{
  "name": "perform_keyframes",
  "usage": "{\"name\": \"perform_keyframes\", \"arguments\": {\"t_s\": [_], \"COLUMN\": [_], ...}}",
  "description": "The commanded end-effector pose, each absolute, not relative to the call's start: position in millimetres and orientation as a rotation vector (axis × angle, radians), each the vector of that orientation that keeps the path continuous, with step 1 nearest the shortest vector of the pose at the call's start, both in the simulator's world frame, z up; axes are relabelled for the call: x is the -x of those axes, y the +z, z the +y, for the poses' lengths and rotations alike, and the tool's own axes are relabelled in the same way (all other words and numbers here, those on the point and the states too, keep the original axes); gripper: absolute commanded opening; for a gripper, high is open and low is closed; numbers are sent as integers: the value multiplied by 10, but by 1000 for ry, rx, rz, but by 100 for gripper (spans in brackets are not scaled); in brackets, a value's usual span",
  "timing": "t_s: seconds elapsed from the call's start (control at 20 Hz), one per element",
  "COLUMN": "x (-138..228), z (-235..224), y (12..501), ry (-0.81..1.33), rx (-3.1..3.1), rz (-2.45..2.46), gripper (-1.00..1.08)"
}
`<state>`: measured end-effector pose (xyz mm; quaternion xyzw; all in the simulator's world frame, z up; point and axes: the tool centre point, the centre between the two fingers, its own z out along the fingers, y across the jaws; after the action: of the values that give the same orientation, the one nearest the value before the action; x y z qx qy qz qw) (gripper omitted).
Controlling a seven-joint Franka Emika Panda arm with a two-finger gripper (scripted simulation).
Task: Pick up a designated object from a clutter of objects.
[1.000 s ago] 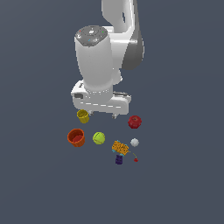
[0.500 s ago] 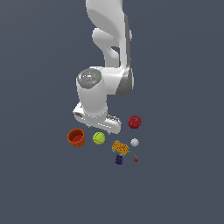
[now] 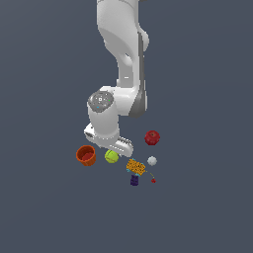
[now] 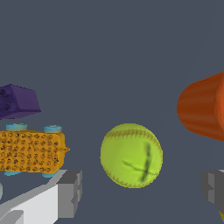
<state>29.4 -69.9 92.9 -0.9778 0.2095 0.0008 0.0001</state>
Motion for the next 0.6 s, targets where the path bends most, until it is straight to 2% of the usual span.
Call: {"name": "perform_keyframes", "arguments": {"t_s": [0.0, 0.55], "x": [-294, -284], "z": [-699, -701], "y": [929, 556], "ry": [2, 1], "rx": [3072, 3071], "rz": [658, 662], "gripper": [100, 100]}}
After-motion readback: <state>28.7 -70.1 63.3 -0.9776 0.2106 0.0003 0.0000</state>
